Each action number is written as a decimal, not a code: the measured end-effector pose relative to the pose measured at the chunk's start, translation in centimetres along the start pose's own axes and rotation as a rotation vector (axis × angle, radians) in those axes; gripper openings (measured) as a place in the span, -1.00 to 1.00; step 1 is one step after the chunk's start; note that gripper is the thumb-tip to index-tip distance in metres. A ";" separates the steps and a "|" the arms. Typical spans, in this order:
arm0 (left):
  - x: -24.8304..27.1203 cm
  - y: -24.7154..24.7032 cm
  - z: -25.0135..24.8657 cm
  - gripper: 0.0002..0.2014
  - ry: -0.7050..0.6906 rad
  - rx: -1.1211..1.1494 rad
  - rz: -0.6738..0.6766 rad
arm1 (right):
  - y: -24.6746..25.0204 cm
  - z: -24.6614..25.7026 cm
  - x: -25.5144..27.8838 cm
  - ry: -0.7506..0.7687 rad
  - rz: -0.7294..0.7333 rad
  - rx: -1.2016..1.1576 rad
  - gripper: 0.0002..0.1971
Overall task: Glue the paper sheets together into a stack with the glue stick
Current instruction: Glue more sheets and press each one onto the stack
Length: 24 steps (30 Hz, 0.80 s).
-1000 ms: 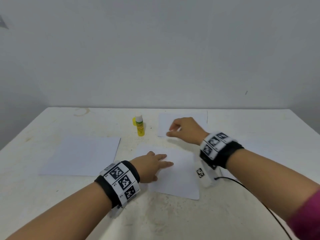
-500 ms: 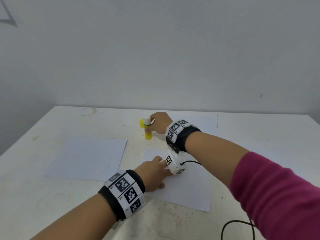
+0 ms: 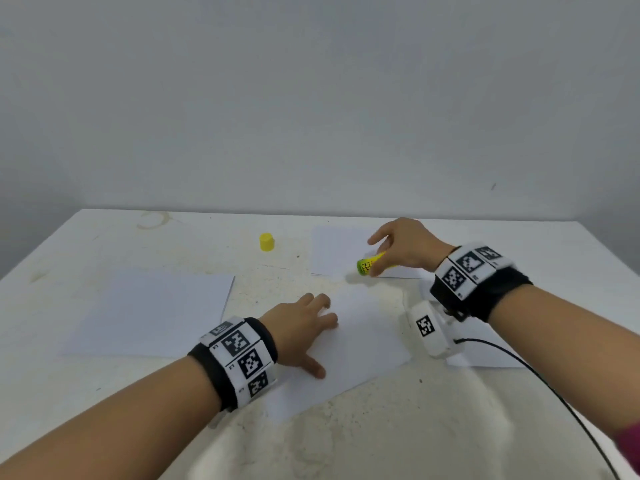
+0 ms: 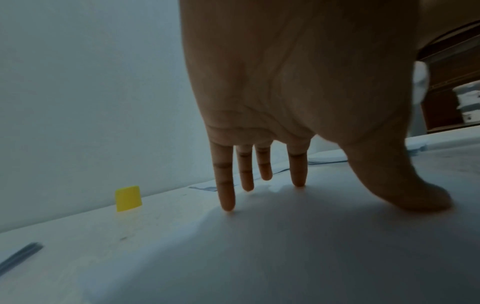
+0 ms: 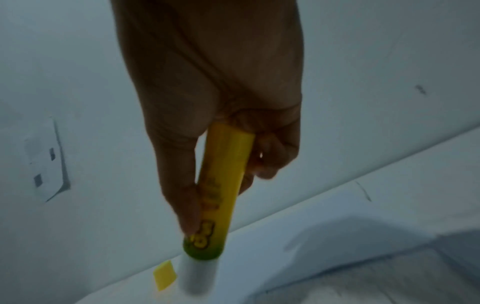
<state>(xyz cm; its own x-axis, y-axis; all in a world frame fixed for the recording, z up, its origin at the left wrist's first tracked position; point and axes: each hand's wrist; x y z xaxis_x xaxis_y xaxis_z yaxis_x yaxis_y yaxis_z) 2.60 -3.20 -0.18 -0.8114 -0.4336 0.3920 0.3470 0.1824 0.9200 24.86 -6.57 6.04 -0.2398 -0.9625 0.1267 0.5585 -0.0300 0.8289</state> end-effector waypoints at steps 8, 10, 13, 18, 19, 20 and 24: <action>-1.2 0.2 -0.1 -0.11 -0.043 0.097 0.046 | -1.8 -0.8 1.1 0.085 0.003 -0.017 -0.67; -1.3 0.0 0.0 -0.05 -0.041 0.095 0.048 | -2.5 -0.5 0.9 0.144 -0.024 0.048 -0.70; -1.4 -0.2 0.0 0.01 -0.036 0.087 0.055 | -3.4 0.3 0.8 0.187 0.016 0.126 -0.76; -1.3 0.0 -0.1 0.02 -0.027 0.079 0.068 | -3.1 1.8 1.4 0.237 0.124 0.313 -0.78; -1.3 0.0 -0.1 0.02 -0.026 0.079 0.069 | -3.0 1.9 1.6 0.236 0.146 0.341 -0.77; -1.3 0.0 -0.1 0.02 -0.026 0.079 0.070 | -2.8 1.9 2.0 0.232 0.165 0.362 -0.76; -1.3 0.1 -0.1 0.01 -0.027 0.073 0.076 | -2.5 1.4 3.6 0.204 0.218 0.391 -0.76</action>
<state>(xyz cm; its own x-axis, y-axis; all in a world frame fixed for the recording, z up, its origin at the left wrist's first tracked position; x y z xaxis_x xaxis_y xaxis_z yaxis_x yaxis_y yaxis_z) 3.76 -2.68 -0.64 -0.7966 -0.3921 0.4600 0.3739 0.2782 0.8847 21.47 -9.57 5.17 0.0316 -0.9696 0.2427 0.2290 0.2434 0.9425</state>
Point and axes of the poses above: each hand's wrist, its own x-axis away from the middle knuckle, its own y-axis out of the back of the hand, z = x × y, and after that the axes turned 7 degrees about y, right-handed
